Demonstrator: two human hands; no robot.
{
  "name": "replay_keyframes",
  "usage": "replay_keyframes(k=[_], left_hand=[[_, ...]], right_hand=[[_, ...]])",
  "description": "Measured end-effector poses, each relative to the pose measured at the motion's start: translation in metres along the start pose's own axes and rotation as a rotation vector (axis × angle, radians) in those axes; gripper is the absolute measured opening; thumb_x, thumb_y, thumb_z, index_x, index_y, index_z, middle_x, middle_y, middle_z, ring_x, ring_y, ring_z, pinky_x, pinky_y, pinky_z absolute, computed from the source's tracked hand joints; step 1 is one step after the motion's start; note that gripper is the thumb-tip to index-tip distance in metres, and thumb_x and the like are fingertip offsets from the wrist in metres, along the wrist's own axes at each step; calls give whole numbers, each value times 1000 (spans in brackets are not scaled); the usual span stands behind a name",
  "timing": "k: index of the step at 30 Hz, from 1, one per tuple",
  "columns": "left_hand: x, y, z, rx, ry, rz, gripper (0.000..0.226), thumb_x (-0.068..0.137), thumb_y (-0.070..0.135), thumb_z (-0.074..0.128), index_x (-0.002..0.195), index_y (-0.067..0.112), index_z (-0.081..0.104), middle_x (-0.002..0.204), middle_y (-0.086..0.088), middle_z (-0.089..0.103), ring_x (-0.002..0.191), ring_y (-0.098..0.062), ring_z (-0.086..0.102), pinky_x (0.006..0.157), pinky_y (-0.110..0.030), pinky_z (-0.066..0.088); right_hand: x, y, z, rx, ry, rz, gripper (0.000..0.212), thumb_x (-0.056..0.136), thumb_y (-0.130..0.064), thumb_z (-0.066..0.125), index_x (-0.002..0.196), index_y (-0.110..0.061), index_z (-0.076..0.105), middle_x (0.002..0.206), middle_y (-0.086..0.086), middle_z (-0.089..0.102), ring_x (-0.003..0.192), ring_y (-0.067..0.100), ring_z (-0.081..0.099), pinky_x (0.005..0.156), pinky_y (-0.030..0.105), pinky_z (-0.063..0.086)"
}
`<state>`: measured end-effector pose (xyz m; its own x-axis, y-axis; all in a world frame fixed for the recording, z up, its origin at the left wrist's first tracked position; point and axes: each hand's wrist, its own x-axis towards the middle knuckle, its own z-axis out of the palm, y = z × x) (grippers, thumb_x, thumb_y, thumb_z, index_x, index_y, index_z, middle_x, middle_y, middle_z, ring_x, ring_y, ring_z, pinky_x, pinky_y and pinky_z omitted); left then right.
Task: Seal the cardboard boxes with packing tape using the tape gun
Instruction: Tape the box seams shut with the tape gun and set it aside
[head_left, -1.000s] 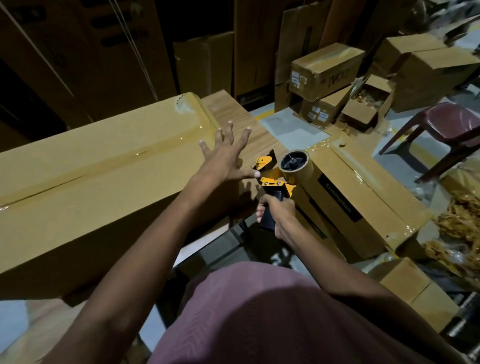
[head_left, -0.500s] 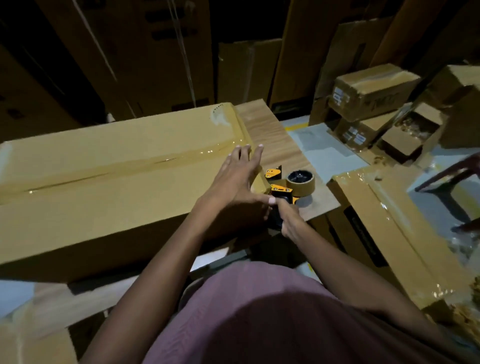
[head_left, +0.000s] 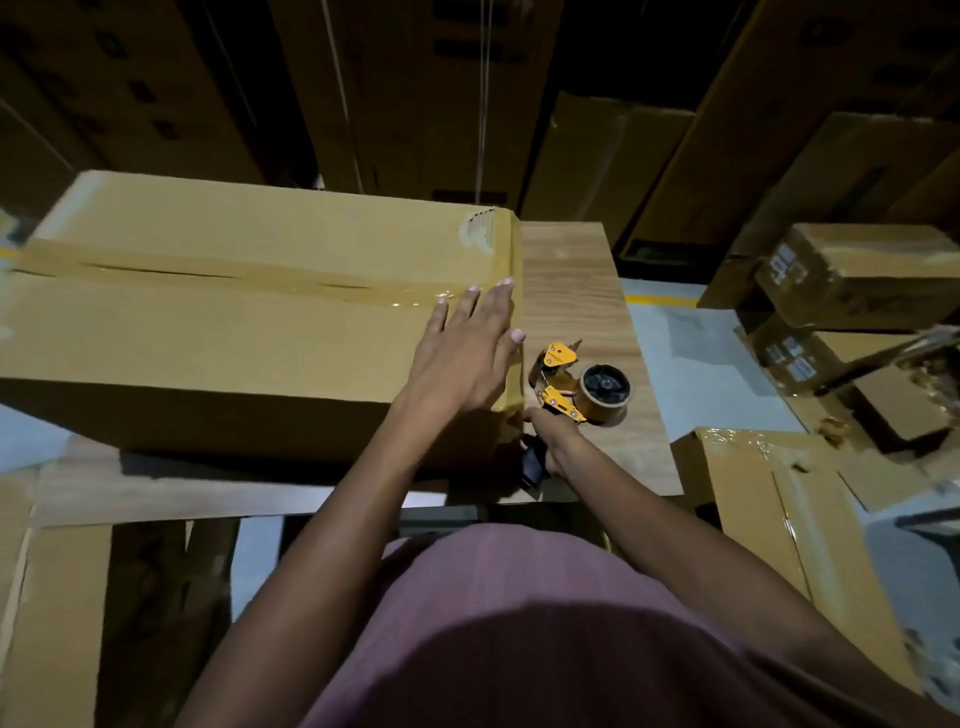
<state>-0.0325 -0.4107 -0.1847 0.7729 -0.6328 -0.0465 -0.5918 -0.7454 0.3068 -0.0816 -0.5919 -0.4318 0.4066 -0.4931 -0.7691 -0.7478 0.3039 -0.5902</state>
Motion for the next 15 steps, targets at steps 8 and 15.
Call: replay_keyframes(k=[8,15], left_hand=[[19,-1,-7,33,7,-89,58,110,39,18,163,22,0,169,3,17,157,-26,4,123,-58,-5],[45,-19,-20,162,-13,15,56,110,35,21,162,19,9,166,0,23,156,-34,-1,117,-68,-11]], right_hand=[[-153,-109,-1,181,114,-143,88,57,-42,63,137,-12,43,132,12,51,115,31,53,89,40,46],[-243,-134,9,-24,-12,-614,54,110,-40,34,163,-32,23,169,1,25,156,22,14,126,50,17]])
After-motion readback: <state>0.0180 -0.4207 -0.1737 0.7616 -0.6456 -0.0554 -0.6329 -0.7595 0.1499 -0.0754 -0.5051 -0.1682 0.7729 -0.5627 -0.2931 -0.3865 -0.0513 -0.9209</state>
